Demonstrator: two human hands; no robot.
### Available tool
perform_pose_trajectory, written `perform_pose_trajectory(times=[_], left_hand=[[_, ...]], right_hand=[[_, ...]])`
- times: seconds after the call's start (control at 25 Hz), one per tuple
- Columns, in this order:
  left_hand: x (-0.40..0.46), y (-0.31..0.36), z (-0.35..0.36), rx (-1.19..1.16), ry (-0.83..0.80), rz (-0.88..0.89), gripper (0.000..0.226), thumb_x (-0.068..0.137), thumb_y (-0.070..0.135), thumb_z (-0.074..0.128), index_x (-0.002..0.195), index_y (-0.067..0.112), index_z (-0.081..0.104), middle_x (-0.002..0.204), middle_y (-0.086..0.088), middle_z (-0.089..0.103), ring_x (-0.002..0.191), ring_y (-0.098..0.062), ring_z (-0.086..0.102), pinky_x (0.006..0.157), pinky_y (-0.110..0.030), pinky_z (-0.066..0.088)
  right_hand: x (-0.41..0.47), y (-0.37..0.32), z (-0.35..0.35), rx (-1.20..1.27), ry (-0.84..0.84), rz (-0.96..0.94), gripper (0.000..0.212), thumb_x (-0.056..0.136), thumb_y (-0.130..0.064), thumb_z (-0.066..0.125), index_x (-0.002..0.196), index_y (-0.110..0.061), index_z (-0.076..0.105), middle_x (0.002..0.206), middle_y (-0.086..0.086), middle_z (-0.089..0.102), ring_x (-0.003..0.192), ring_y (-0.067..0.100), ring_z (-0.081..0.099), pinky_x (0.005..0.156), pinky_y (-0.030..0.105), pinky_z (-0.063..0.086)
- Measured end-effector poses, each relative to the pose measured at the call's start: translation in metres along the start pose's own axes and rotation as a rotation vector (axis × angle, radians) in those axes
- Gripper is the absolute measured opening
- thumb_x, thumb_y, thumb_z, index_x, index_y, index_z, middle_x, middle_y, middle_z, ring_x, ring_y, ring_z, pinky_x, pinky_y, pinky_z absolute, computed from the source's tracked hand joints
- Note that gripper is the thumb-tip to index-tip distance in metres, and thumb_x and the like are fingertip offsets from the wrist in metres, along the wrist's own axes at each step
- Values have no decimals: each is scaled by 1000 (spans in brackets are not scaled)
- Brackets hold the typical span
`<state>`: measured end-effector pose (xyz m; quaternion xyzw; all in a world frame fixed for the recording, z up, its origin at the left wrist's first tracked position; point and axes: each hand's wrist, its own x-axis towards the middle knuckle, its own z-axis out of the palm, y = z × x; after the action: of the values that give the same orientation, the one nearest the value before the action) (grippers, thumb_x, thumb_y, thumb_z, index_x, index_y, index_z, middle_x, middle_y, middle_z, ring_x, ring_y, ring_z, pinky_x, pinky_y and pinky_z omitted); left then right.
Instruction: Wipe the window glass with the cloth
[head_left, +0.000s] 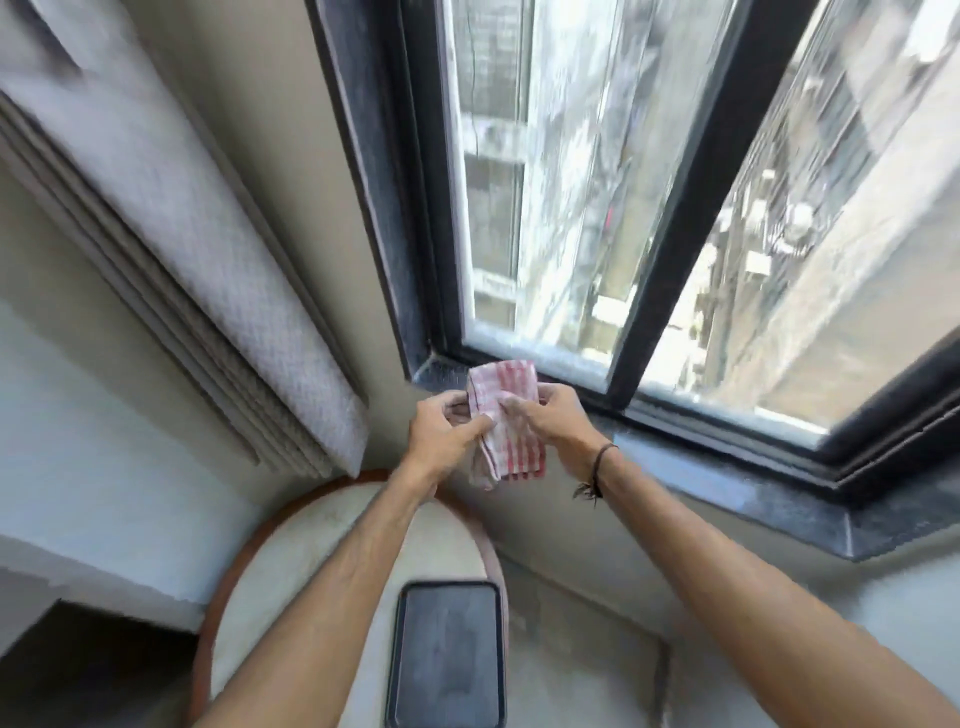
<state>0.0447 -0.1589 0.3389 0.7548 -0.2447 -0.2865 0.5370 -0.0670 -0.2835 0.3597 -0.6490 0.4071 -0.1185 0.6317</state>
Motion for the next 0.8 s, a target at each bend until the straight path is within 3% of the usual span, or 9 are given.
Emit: perform_pose_trajectory(times=[0.08,0.16,0.28,0.32,0.4,0.52,0.6,0.68,0.8], left_hand=[[14,80,-13,10,-47,139,23,88,17,80,110,10,78,102,-18,81,78,-12,74,79,-29,63],[26,161,-31,67,-40,282,24,91,35,75,108,18,78,101,-11,82,81,-18,77,83,-36,61],[45,267,-61,188,125,516,28,97,34,67,116,16,77,105,-1,78,93,-18,75,84,-31,56],[49,297,-69,214,194,595,28,99,28,64,118,11,76,111,-5,77,98,-21,73,85,-30,54],[55,347,-83,263,293,741,29,101,15,58,123,3,72,125,-16,70,108,-26,68,91,-31,52],[62,399,-101,414,419,915,36,103,7,48,134,-2,62,139,-22,57,129,-34,57,108,-37,46],[73,426,-115,512,540,1049,42,105,6,43,145,-3,54,153,-23,49,144,-37,48,122,-41,36],[91,444,-128,632,604,1134,53,108,12,38,159,-2,36,171,-24,29,162,-37,27,135,-44,18],[134,449,-144,895,583,1072,70,110,35,20,166,4,-7,178,-16,-17,168,-29,-11,137,-43,-6]], right_hand=[[-14,-69,-27,46,96,-134,26,103,-20,69,108,3,77,112,28,80,97,37,78,93,53,64],[-27,-136,-54,15,258,-312,30,103,-26,68,97,2,77,101,25,81,85,33,77,85,53,65],[-44,-227,-89,-32,523,-572,35,101,-27,69,83,2,73,75,16,74,66,25,67,62,30,63],[-51,-254,-98,-51,600,-647,35,100,-26,70,80,3,72,68,12,69,61,22,62,51,17,53],[-63,-300,-111,-129,710,-792,33,97,-25,73,77,0,74,65,8,64,55,18,53,44,10,42],[-80,-360,-129,-252,928,-983,23,96,-27,76,90,-7,83,77,8,69,66,21,62,58,20,38],[-89,-401,-137,-320,1225,-1175,18,99,-24,73,107,-13,84,84,2,65,78,23,65,63,17,35],[-91,-429,-134,-573,1480,-1332,28,96,-17,72,123,-16,79,95,3,67,89,18,58,73,19,39],[-56,-419,-133,-1099,1477,-1298,47,92,-22,78,137,-10,71,140,16,71,124,29,69,102,39,55]])
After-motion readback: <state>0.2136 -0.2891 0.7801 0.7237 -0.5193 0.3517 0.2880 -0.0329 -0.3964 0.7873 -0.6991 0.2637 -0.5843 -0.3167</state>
